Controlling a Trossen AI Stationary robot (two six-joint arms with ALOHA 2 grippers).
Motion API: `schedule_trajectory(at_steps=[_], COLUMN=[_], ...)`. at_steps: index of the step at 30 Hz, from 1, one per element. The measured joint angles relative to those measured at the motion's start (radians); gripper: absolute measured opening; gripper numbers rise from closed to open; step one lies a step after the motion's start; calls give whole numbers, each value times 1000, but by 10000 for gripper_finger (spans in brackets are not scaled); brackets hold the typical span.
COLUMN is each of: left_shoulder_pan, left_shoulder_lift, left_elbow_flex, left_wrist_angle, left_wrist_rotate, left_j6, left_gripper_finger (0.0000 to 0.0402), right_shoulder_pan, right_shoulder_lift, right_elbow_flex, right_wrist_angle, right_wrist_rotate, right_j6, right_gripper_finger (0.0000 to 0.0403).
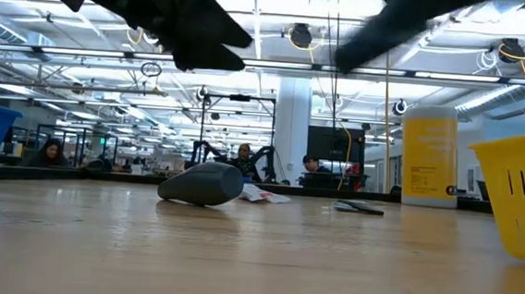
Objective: Pick & Place Travel size toiletries
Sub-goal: Put the blue shave cream into the orange bin
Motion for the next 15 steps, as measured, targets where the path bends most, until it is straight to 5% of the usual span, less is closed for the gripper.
schedule_trajectory(at_steps=[3, 7, 15], left_shoulder_pan=[-22, -34, -30], left_shoulder_lift=[51, 128, 226], left_elbow_flex=[0, 0, 0], left_wrist_angle=[93, 226, 337], left_wrist_rotate=[-115, -152, -152], left_j6=[33, 55, 73], left_gripper_finger=[305, 291, 268], right_shoulder_pan=[-3, 26, 219], right_shoulder_lift=[-33, -69, -47], right_elbow_flex=[125, 174, 43], right_wrist_angle=[-292, -458, -369], right_wrist_rotate=[-234, -518, -685], right_j6=[340, 810, 1287], right_gripper_finger=[11, 12, 12])
